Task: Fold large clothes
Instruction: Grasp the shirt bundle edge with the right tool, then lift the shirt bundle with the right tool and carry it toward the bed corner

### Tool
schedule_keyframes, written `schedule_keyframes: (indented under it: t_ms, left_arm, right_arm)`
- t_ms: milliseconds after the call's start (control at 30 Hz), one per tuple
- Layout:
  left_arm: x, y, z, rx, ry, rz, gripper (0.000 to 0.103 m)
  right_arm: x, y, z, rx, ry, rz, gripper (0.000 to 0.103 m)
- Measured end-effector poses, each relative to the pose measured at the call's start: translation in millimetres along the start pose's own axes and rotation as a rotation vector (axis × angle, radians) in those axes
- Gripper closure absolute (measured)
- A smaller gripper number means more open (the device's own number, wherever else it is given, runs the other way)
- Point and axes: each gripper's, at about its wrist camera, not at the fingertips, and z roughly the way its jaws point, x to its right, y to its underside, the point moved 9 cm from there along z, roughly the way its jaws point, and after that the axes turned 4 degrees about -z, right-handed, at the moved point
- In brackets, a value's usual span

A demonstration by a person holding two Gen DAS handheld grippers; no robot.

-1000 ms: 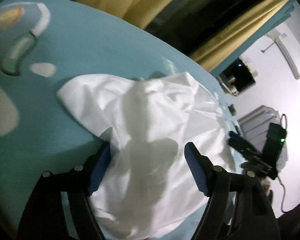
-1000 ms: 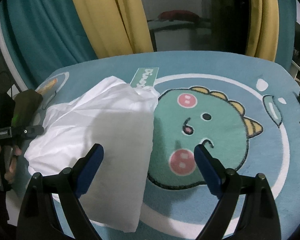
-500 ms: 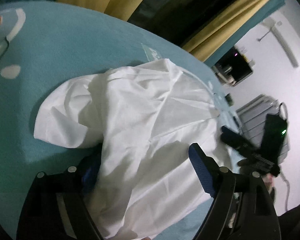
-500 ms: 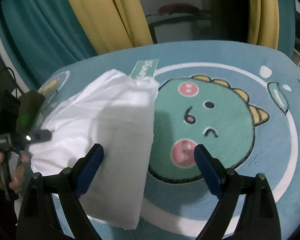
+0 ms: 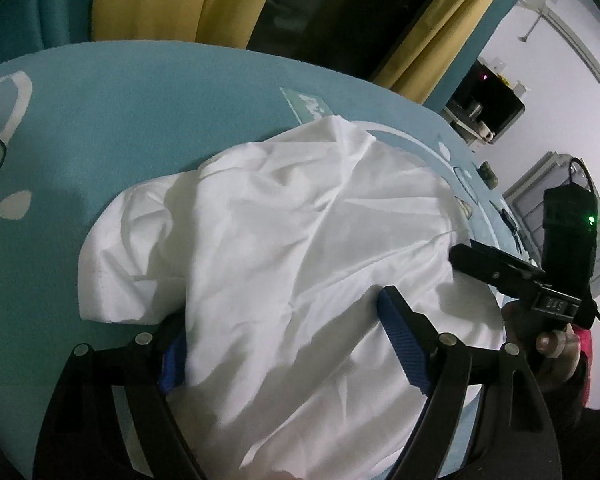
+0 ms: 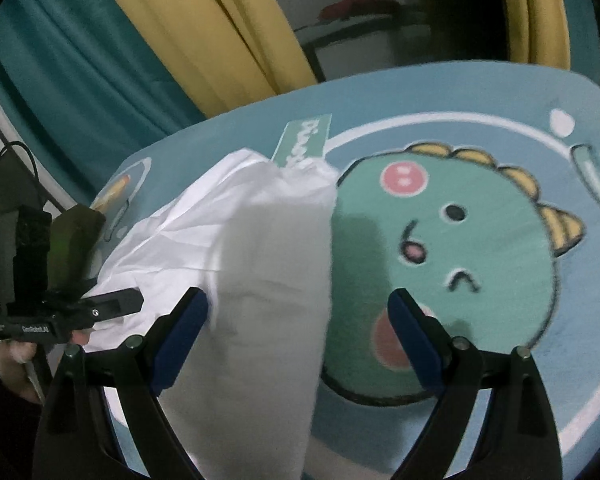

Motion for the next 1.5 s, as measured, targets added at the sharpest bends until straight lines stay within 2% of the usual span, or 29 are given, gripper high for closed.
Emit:
schedule_keyframes:
  t_ms: [100, 333, 367, 433, 500, 700, 800, 967, 1267, 1500]
  left_arm:
    - [0, 3, -2, 0.03, -0.013, 0.029, 0.018]
    - [1, 8, -4, 0.09, -0.047, 0.051, 0.018]
    - [1, 8, -5, 0.094, -0.046, 0.048, 0.019]
    - [3, 10, -5, 0.093, -0.032, 0.047, 0.028]
    - [8, 15, -5, 0.086, 0.002, 0.036, 0.045]
    - [14, 22, -5, 0.096, 0.017, 0.015, 0.059]
    - [15, 24, -7, 0.108, 0.016, 0.012, 0.064]
    - [21, 26, -10, 0.135, -0.009, 0.023, 0.071]
    - [30, 25, -22, 0.169, -0.006, 0.042, 0.079]
    - [39, 24, -33, 0.192, 0.01, 0.067, 0.084]
  right_arm:
    - [-2, 2, 4, 0.006, -0.034, 0.023, 0.012]
    - [-9, 6, 7, 0.04, -0.019, -0.009, 0.012]
    - [-10, 6, 8, 0.039, -0.021, -0.013, 0.016]
    - [-14, 6, 10, 0.034, -0.051, -0.011, 0.025]
    - [-19, 7, 12, 0.034, -0.057, -0.019, 0.03]
    - [-23, 10, 13, 0.028, -0.07, -0.026, 0.037]
    - [-24, 12, 13, 0.028, -0.091, -0.023, 0.048]
    - [-27, 13, 9, 0.047, -0.1, -0.025, 0.067]
    - [-32, 12, -2, 0.079, -0.098, -0.051, 0.077]
    - [-37, 9, -19, 0.129, -0.085, -0.079, 0.08]
